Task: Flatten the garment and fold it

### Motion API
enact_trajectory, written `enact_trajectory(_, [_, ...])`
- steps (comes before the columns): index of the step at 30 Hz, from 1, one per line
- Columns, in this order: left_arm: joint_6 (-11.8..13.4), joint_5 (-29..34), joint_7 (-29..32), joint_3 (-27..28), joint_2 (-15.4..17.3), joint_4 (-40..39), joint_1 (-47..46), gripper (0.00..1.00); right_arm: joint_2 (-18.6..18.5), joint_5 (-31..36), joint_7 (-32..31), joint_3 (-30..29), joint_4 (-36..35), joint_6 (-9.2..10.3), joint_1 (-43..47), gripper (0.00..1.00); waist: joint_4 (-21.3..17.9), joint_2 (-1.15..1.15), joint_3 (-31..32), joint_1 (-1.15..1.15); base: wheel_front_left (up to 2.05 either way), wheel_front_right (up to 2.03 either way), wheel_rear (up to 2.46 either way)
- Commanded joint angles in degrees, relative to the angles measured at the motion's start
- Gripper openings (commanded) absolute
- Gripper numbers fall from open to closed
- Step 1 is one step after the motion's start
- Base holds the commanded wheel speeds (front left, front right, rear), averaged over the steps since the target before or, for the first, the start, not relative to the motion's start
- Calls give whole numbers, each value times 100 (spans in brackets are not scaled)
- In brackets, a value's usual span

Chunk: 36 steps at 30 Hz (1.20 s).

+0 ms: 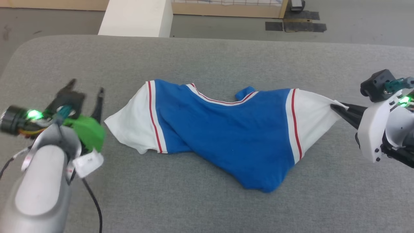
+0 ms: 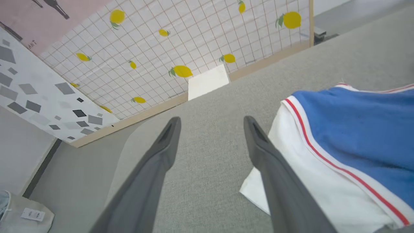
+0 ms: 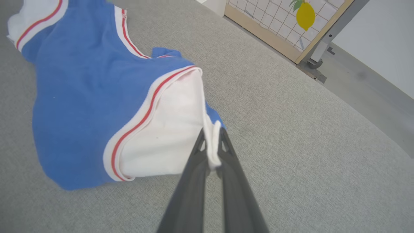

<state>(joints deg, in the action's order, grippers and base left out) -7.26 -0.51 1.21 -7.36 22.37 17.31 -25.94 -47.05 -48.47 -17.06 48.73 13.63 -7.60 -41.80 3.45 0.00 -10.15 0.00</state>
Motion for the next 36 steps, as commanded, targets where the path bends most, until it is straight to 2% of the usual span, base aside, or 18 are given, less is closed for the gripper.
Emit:
enact_trajectory(1, [-18, -306, 313, -379, 207, 18, -272, 100, -1, 53, 76, -99, -72, 11, 111, 0, -65, 0, -38, 0, 0, 0, 0])
enact_trajectory(5, [-21, -1483, 1503, -1353, 796, 47, -794, 100, 67, 162, 65, -299, -278, 11, 224, 0, -164, 0, -141, 0, 0, 0, 0])
enact_trajectory(9, [-22, -2580, 2666, -2094, 1344, 48, -1273, 100, 143, 304, 4, -454, -467, 11, 260, 0, -283, 0, -302, 0, 0, 0, 0])
enact_trajectory(13, [-22, -3438, 3438, -2409, 1618, 151, -1740, 100, 221, 447, -2, -636, -611, 11, 256, 0, -407, 0, -500, 0, 0, 0, 0])
enact_trajectory(17, [-22, -4029, 4180, -2577, 1794, 451, -2083, 100, 296, 587, -32, -754, -751, 11, 220, 0, -566, 0, -741, 0, 0, 0, 0])
enact_trajectory(21, [-22, -4359, 4836, -2866, 1989, 598, -2300, 100, 387, 702, -61, -822, -856, 11, 144, 0, -740, 0, -980, 0, 0, 0, 0])
enact_trajectory(31, [-23, -4584, 5138, -3386, 2186, 893, -2350, 100, 598, 857, -23, -822, -885, 11, -36, 0, -973, 0, -1323, 0, 0, 0, 0])
enact_trajectory(36, [-23, -4674, 5046, -3586, 2192, 1109, -2200, 100, 643, 891, 32, -814, -832, 11, -92, 0, -991, 0, -1375, 0, 0, 0, 0])
